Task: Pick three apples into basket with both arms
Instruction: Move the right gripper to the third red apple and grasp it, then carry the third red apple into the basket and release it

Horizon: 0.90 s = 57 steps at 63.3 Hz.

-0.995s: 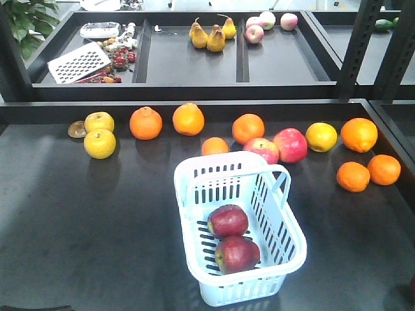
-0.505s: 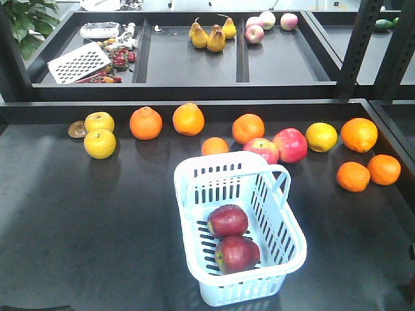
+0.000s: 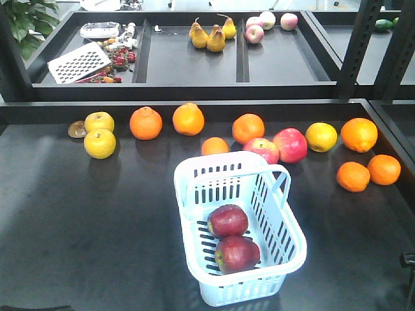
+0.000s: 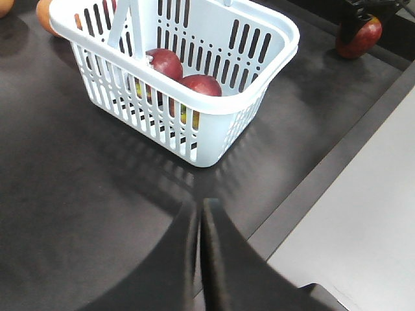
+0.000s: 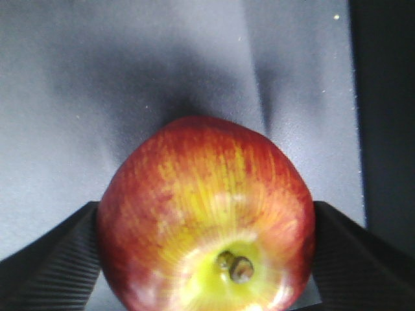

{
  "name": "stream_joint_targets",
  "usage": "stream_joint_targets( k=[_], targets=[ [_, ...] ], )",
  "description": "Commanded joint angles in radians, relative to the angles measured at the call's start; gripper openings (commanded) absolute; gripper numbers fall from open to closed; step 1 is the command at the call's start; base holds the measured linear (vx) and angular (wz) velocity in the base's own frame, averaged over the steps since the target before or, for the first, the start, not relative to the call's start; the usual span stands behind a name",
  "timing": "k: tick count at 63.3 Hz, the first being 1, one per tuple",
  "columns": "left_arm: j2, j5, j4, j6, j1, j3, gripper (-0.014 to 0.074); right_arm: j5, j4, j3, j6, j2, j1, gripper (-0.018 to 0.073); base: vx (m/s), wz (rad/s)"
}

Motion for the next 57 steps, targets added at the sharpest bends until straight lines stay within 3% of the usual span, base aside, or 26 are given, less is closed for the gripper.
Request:
stream_joint_targets(
  k=[1,8,18,29,40,47,57],
  targets=[
    [0.003,-0.042,-0.036,-0.007,0.001,-0.025,-0.0006,-0.009,0.019,-0.022,-0.014,-0.091,-0.004,0.0389,0.0,0.0],
    [0.003,-0.042,-0.036,-0.007,0.001,-0.025,-0.0006,0.01,0.093,-0.022,-0.08,-0.172,-0.004,0.0212,0.0,0.0],
    [0.003,-0.042,-0.036,-0.007,0.001,-0.025,-0.0006,0.051,0.339,-0.022,-0.275,-0.322,-0.003,-0.0015,0.0,0.0],
    [0.003,-0.042,-0.036,-0.007,0.001,-0.025,-0.0006,0.207,0.685,-0.022,-0.577,-0.503,-0.003,-0.0008,0.0,0.0],
    [0.003,-0.042,-0.036,-0.007,0.001,-0.025,-0.0006,0.381,0.949,-0.018,-0.739,-0.657,0.006,-0.0004,0.0,0.0],
    [0.003,-0.042,-0.036,-0.007,0.001,-0.025,-0.0006,0.43,0.999,-0.018,-0.767,-0.719,0.083,-0.0004,0.0,0.0],
    [0.003,-0.042,-0.036,-0.007,0.001,-0.025,-0.0006,0.387,0.998,-0.018,-0.707,-0.734,0.309,-0.0004,0.0,0.0]
  ],
)
